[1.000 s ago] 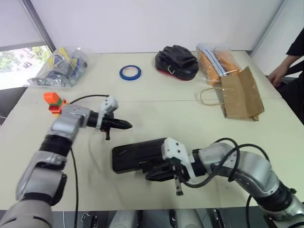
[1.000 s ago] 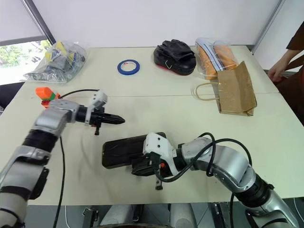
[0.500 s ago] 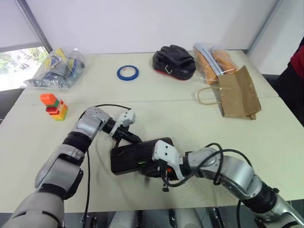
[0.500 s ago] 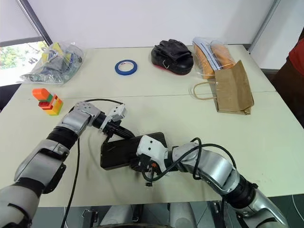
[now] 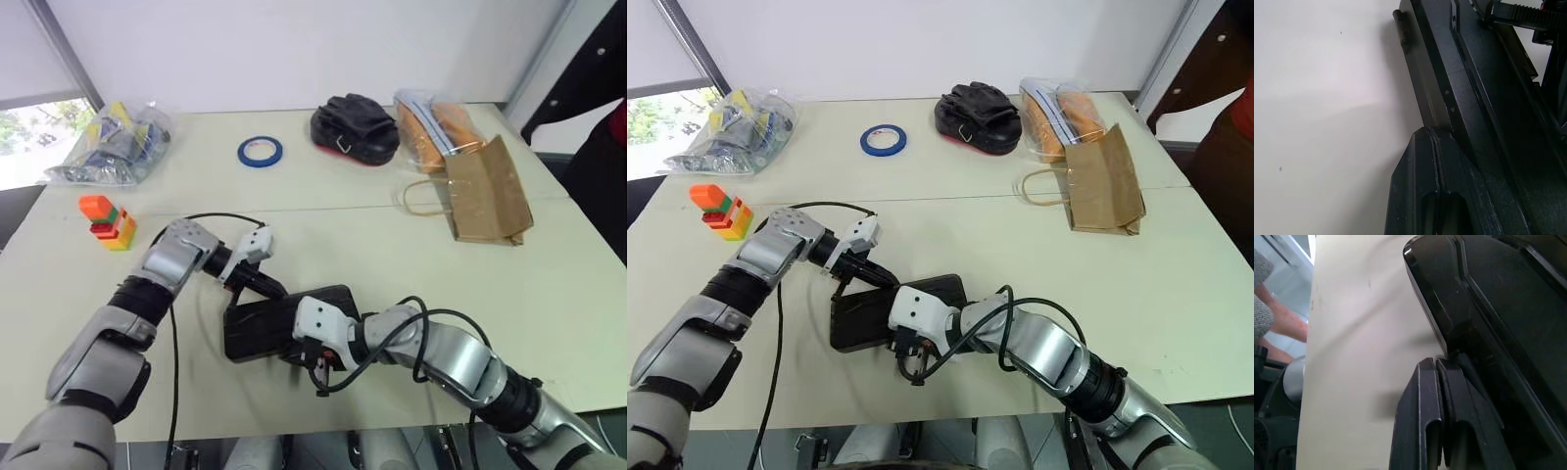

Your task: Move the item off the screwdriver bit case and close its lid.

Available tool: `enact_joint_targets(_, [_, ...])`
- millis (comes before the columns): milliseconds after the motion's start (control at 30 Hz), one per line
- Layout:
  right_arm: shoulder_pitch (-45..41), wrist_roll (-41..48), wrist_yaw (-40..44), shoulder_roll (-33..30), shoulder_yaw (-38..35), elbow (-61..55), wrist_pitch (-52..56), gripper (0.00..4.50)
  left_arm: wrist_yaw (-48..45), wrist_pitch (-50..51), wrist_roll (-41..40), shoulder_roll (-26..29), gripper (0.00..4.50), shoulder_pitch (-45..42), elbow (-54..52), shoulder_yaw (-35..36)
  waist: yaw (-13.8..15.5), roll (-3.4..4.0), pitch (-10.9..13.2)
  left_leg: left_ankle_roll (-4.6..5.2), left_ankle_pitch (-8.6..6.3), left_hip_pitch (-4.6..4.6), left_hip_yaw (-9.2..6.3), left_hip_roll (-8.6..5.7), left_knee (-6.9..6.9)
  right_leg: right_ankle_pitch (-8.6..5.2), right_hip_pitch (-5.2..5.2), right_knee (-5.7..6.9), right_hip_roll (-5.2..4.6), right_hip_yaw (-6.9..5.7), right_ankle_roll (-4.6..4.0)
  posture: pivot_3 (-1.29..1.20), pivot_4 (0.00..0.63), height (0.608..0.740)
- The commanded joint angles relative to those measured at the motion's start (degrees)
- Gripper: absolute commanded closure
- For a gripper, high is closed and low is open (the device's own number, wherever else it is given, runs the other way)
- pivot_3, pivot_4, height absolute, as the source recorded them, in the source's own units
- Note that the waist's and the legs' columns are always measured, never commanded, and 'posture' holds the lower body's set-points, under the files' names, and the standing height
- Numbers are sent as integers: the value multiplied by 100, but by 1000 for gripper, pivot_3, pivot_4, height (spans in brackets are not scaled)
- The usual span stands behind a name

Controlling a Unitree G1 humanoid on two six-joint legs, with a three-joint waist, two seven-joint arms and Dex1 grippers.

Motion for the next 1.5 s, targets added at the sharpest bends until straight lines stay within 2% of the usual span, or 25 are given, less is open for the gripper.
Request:
enact_joint_targets(33, [-291,-862,-426,-339,62,197,26,4427,-520,144,-311,-79,4500,414,-584,-736,18,0,-3,0,0,1,-1,0,0,0,1,0,0,0,0,0,150,740])
enact_joint_targets(167, [-511,-1338,-395,-808,463,56,-43,4427,-520,-45,-34,-253,4500,500,-385,-613,64,4,-12,0,0,1,0,-6,1,0,6,-3,-4,0,0,0,150,740])
enact_joint_targets(367, [-696,-1569,-653,-507,518,409,-57,4427,-520,160,-72,-398,4500,651,-608,-556,65,-5,-33,4,-2,18,0,-8,1,0,27,-11,-7,-2,0,0,150,740])
enact_joint_targets(467, [-877,-1778,-778,-388,542,559,-13,4427,-520,385,-205,-416,4500,786,-881,-562,35,-4,-35,9,-6,68,2,-4,-13,-3,70,-17,-5,-1,1,0,150,740])
enact_joint_targets(633, [-1146,-2218,-847,-540,858,755,-108,4427,-520,766,-373,-337,4500,1009,-1386,-624,11,0,-46,13,-8,91,0,5,-17,-6,87,-15,4,-1,4,0,150,740])
enact_joint_targets(800, [-1492,-2643,-986,-530,1170,1224,-342,4427,-519,841,-295,-421,4500,1051,-1433,-534,-4,3,-61,12,-7,95,1,9,-17,-5,86,-12,10,2,3,0,150,740])
enact_joint_targets(900, [-1599,-2605,-987,-388,1152,1372,-414,4427,-346,460,-31,-661,4500,967,-1116,-322,0,5,-69,11,-7,97,-2,16,-17,-5,88,-12,19,3,2,0,150,740])
enact_joint_targets(1000, [-1420,-2260,-756,-282,990,1045,-314,4427,304,-510,532,-1026,4500,746,-292,-79,43,26,-92,11,-6,112,-4,18,-17,-5,104,-12,22,3,0,0,150,740])
enact_joint_targets(1100, [-931,-1607,-466,-192,515,336,98,4427,1332,-1643,1099,-1437,4500,279,920,322,100,22,-94,6,-4,115,-6,17,-15,-4,111,-14,21,3,0,0,150,740])
enact_joint_targets(1233, [-52,-717,43,-487,-453,-1024,873,4427,2061,-2523,1316,-1552,4500,-261,2047,761,220,21,-94,-2,1,87,-11,-2,3,-1,102,-17,0,-2,1,0,150,740])
enact_joint_targets(1333, [555,136,305,-346,-1660,-1847,1683,4427,2348,-2761,1199,-1489,4500,-455,2448,1077,181,21,-94,5,-3,81,-6,-8,1,0,94,-24,-8,-1,5,0,150,740])
enact_joint_targets(1400, [848,1036,764,43,-3251,-2316,2339,4427,2419,-2464,760,-1309,4500,-458,2345,1615,146,10,-82,7,-4,78,-4,0,-8,0,84,-23,-1,-1,5,0,150,740])
enact_joint_targets(1467, [887,1631,985,331,-4196,-2493,2694,4427,2464,-2273,536,-1208,4500,-431,2247,1946,136,4,-75,7,-4,67,-8,11,-10,0,73,-21,12,-1,4,0,150,740])
enact_joint_targets(1500, [695,1967,1065,481,-4995,-2250,2744,4427,2546,-1917,252,-1066,4500,-301,1899,2277,129,3,-74,7,-4,67,-10,10,-10,0,73,-20,13,-1,4,0,150,740])
